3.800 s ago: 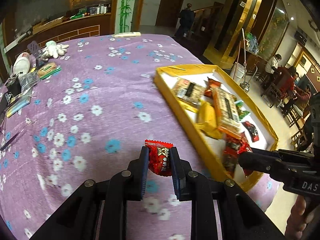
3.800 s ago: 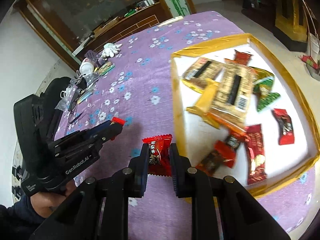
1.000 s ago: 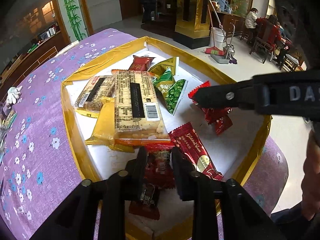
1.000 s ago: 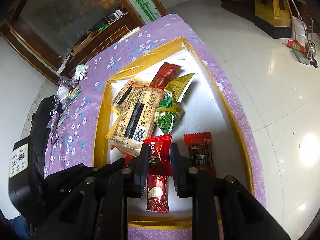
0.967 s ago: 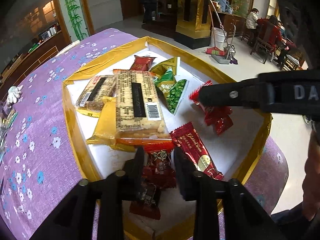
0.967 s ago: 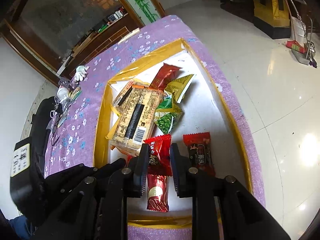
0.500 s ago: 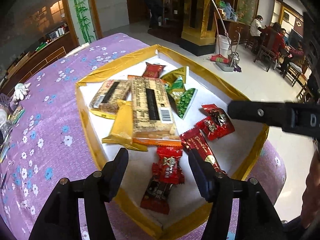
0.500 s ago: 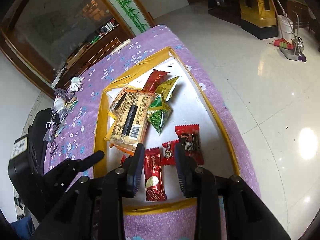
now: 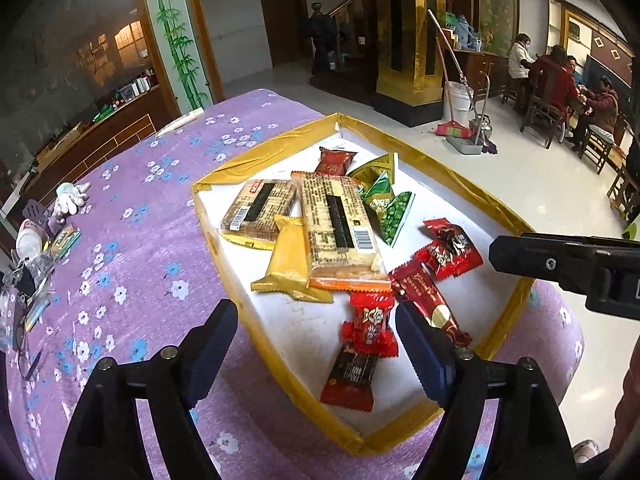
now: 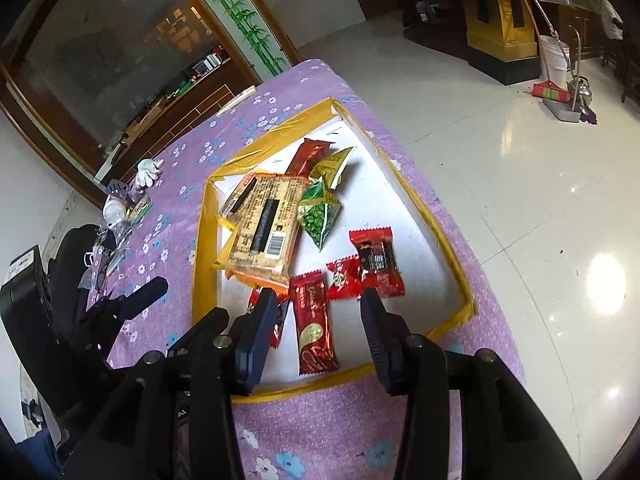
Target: Organize snacks
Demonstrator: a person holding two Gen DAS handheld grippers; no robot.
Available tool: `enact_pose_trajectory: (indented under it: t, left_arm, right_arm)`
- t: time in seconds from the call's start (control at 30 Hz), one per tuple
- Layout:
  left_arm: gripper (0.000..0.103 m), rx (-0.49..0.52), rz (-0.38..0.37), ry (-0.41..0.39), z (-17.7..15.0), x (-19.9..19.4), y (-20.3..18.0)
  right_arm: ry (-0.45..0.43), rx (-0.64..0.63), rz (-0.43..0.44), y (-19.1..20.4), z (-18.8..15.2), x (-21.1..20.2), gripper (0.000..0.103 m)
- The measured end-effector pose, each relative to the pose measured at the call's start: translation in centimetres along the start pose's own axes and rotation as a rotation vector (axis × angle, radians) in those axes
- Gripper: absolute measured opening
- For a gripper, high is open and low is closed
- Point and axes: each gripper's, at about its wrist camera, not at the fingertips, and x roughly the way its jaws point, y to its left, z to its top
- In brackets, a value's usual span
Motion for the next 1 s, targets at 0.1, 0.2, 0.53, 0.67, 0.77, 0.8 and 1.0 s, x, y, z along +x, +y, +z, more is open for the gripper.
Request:
enact_pose_trajectory:
  t: [0.1, 0.2, 0.53, 0.67, 0.77, 0.8, 1.0]
  left_arm:
    - [0.084, -0.004, 0.000, 0.001, -0.3, -0.2, 0.2]
    - [0.084, 0.000, 0.004, -0.002, -0.6, -0.5, 0.2]
    - [0.085, 0.023, 0.018, -0.017, -1.3, -1.3, 0.1]
    - [0.089, 0.021, 0.037, -0.034, -1.5, -1.8, 0.4]
    - [0.090, 0.013, 0.047, -0.041, -1.6, -2.0, 0.8]
    - [0.091, 0.010, 0.052, -0.043, -1.7, -2.0, 0.9]
    - [0.094, 0.009, 0.077, -0.066, -1.9, -2.5, 1.4]
  right_arm:
    - [0.000, -0.004, -0.008, 0.3, -0.6, -0.2, 0.044]
    - [-0.006, -0.003, -0.016, 0.5, -1.1, -0.6, 0.045]
    - [-0.017, -0.003, -0.033, 1.0, -2.3, -1.3, 0.049]
    - [-0.015, -0.009, -0.038, 1.3, -2.6, -1.5, 0.050]
    - [-0.015, -0.015, -0.043, 1.5, -2.7, -1.7, 0.052]
    - [-0.016, -0.017, -0.046, 1.6, -2.7, -1.8, 0.053]
    - [-0.011, -0.035, -0.064, 2.1, -2.9, -1.8, 0.063]
